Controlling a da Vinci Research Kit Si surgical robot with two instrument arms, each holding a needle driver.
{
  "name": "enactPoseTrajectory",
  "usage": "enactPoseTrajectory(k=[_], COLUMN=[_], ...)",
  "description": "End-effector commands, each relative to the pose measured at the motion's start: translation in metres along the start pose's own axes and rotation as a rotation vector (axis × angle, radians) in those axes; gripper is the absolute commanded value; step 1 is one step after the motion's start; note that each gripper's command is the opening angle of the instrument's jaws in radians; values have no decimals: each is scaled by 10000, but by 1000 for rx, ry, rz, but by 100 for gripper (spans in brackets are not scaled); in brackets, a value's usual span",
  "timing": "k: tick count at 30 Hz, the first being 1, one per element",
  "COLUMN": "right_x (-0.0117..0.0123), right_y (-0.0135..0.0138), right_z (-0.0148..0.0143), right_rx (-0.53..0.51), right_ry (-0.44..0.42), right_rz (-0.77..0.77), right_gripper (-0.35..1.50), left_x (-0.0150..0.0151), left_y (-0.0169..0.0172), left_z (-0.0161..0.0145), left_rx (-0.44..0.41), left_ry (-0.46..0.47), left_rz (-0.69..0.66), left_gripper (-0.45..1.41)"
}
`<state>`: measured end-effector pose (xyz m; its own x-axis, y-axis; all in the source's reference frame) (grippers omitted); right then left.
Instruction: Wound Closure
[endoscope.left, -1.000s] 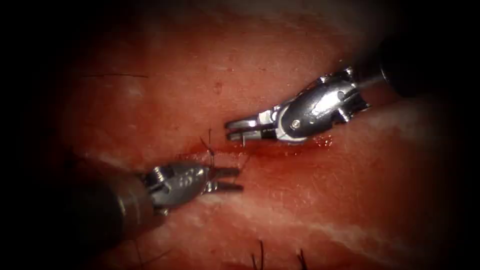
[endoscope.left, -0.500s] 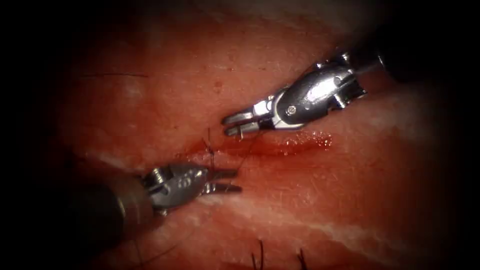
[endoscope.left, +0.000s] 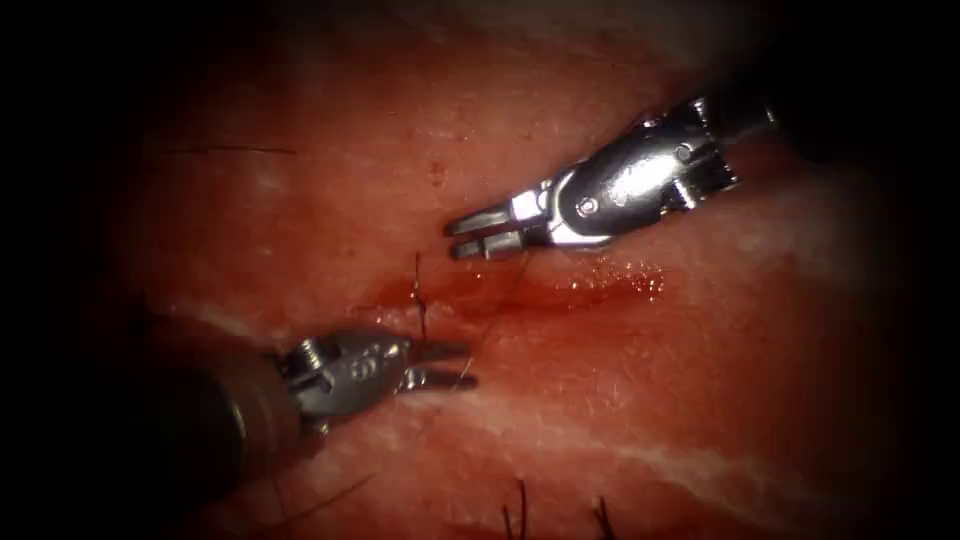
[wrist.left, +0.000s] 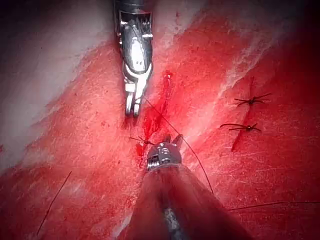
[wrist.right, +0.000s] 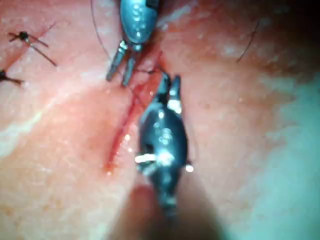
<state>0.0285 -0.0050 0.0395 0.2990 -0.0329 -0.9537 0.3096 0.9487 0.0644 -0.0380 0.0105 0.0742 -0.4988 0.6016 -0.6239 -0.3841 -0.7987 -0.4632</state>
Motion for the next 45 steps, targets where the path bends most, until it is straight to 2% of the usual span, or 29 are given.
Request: enactPoseTrajectory(k=[1, 9, 14, 19, 27, 36, 45], right_x=[-5, 0, -6, -11, -12, -10, -13], right_y=[-4, 8, 14, 9, 0, 5, 15], right_z=[6, 2, 5, 11, 12, 6, 2], right_rx=[-2, -9, -3, -23, -129, -173, -217], right_ry=[-3, 1, -2, 25, 130, 152, 133], right_rz=[4, 14, 164, 384, 621, 656, 573], right_gripper=[-35, -35, -35, -35, -35, -35, -35], left_x=[-4, -4, -4, -4, -3, -4, -4], left_y=[4, 4, 4, 4, 5, 4, 5], left_z=[10, 10, 9, 9, 9, 8, 8], left_rx=[-3, -3, -4, -4, -3, -4, -4], left_ry=[0, -3, -3, -3, -3, -3, -3], left_rz=[-2, -2, -2, -2, -3, -2, -2], left_gripper=[-6, -6, -5, -5, -5, -5, -5])
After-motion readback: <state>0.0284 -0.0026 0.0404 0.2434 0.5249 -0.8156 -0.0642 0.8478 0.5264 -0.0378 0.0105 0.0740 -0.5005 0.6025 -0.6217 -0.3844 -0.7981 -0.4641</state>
